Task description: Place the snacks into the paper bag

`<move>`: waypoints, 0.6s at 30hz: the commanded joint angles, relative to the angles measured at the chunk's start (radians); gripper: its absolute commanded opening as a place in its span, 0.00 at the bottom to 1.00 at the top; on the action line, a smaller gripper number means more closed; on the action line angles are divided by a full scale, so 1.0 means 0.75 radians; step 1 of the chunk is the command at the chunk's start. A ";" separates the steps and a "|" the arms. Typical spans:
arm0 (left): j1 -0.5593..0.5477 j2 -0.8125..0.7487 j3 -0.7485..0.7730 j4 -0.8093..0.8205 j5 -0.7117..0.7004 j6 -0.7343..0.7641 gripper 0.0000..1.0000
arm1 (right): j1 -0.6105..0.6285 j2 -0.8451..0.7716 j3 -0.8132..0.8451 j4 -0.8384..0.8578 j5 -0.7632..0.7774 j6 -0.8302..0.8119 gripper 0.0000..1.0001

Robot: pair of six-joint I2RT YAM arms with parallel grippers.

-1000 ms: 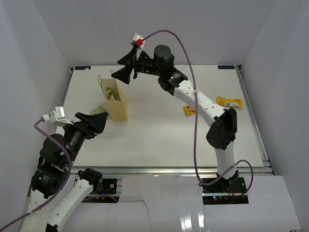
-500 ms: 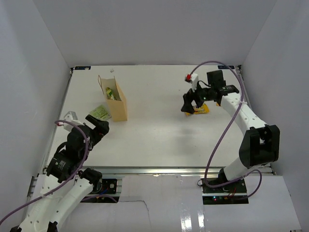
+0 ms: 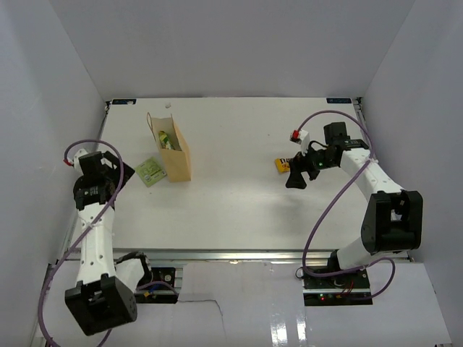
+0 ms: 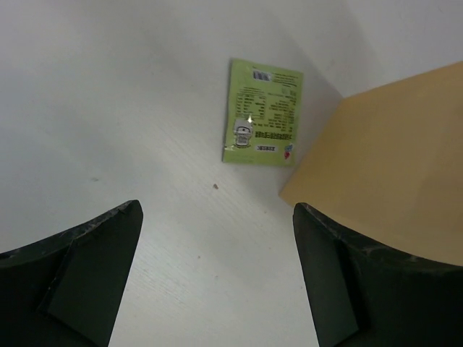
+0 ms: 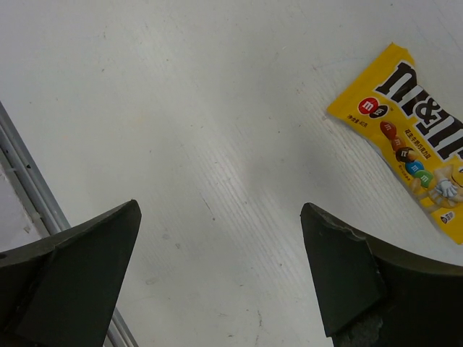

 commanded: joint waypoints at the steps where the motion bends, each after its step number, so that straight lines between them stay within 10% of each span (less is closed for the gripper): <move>1: 0.079 0.178 -0.007 0.196 0.450 0.096 0.95 | -0.026 -0.015 0.041 0.027 -0.062 -0.015 0.97; 7: 0.245 0.462 -0.019 0.431 0.751 -0.017 0.90 | -0.063 -0.003 0.050 0.024 -0.085 -0.023 0.97; 18: 0.223 0.868 0.100 0.525 0.737 0.112 0.86 | -0.100 0.065 0.021 0.027 -0.158 -0.019 0.98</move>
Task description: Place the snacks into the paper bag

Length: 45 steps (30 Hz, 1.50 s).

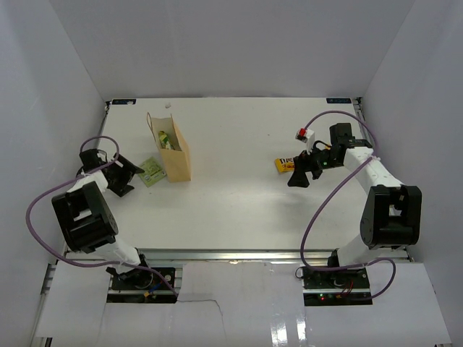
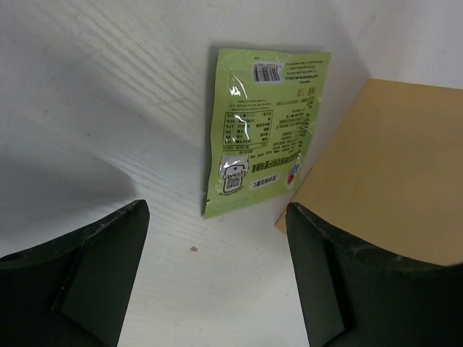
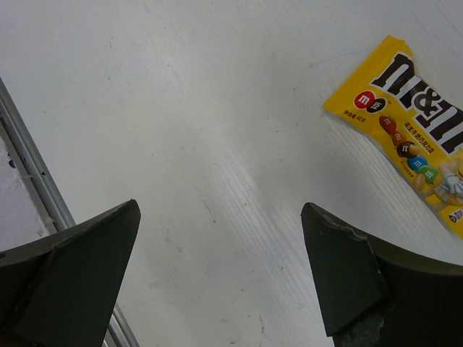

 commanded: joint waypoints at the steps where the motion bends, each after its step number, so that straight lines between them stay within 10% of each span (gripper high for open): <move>1: -0.023 0.031 0.067 0.052 0.008 0.064 0.86 | -0.015 0.015 0.021 0.023 -0.058 -0.014 0.98; 28: -0.407 0.481 0.325 -0.240 -0.591 0.242 0.77 | -0.042 0.041 0.027 0.029 -0.086 0.050 0.99; 45: -0.415 0.518 0.239 -0.244 -0.552 0.257 0.44 | -0.087 0.029 0.054 0.025 -0.103 0.076 0.99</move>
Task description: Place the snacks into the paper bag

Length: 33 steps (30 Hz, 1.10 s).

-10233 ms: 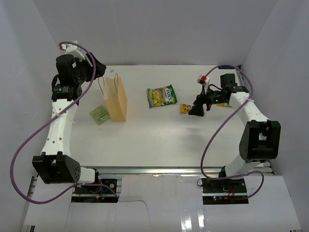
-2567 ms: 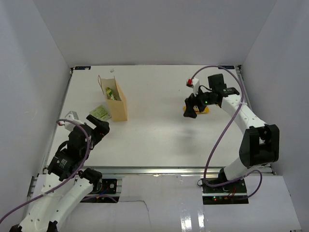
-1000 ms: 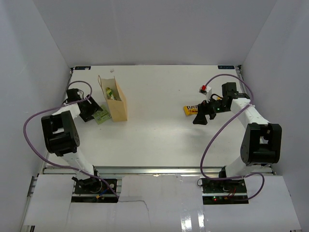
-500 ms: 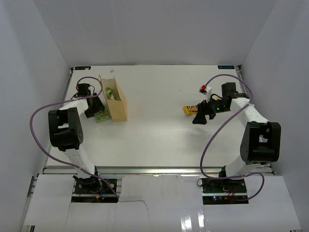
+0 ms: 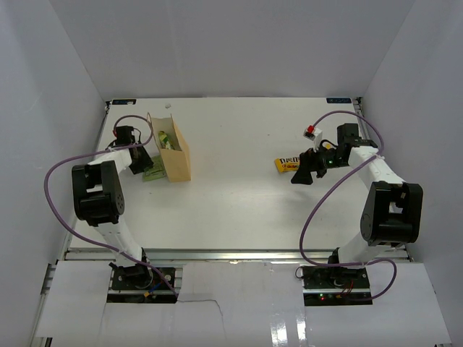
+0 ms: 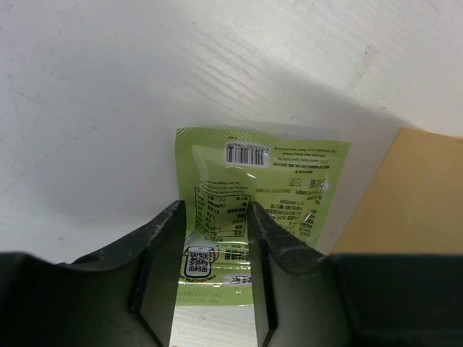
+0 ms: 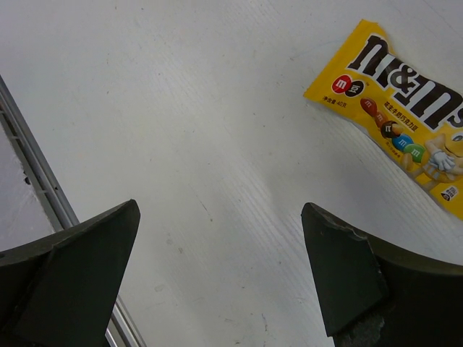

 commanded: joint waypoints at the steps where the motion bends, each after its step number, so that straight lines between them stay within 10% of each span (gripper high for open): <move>1: -0.008 0.143 -0.150 -0.167 0.019 0.020 0.42 | -0.006 -0.020 0.051 0.005 -0.038 0.011 0.99; 16: 0.131 -0.127 -0.305 -0.106 0.166 0.000 0.00 | -0.017 -0.037 0.033 0.007 -0.046 0.011 0.99; 33: 0.233 -0.575 -0.499 -0.022 0.248 -0.156 0.00 | -0.021 -0.057 0.012 0.007 -0.053 0.009 0.99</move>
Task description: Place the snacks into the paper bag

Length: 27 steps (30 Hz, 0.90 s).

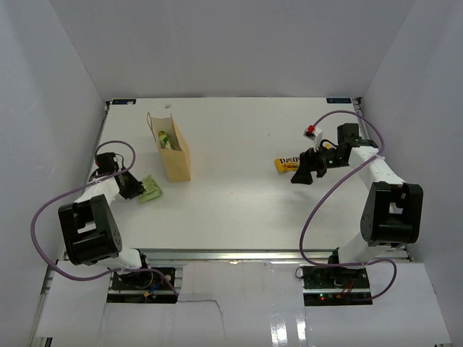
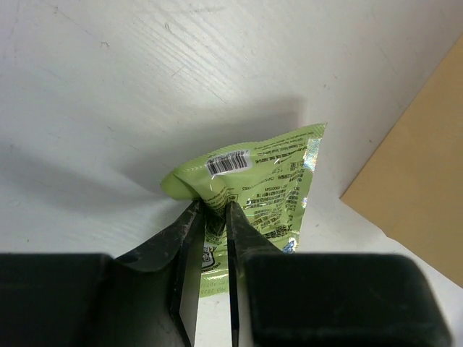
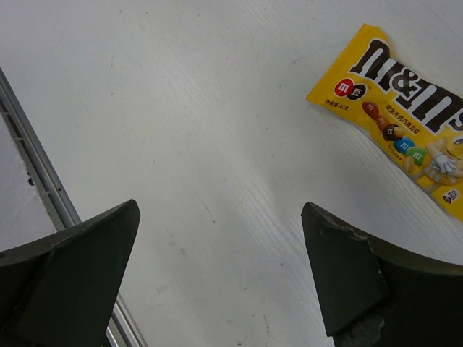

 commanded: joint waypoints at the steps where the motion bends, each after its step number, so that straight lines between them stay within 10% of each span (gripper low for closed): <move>1: 0.013 -0.109 -0.003 -0.007 0.002 -0.026 0.00 | -0.010 -0.056 0.010 0.006 -0.038 0.004 0.99; 27: 0.045 -0.627 0.228 -0.085 0.043 -0.148 0.00 | -0.012 -0.074 -0.015 0.006 -0.038 0.002 0.99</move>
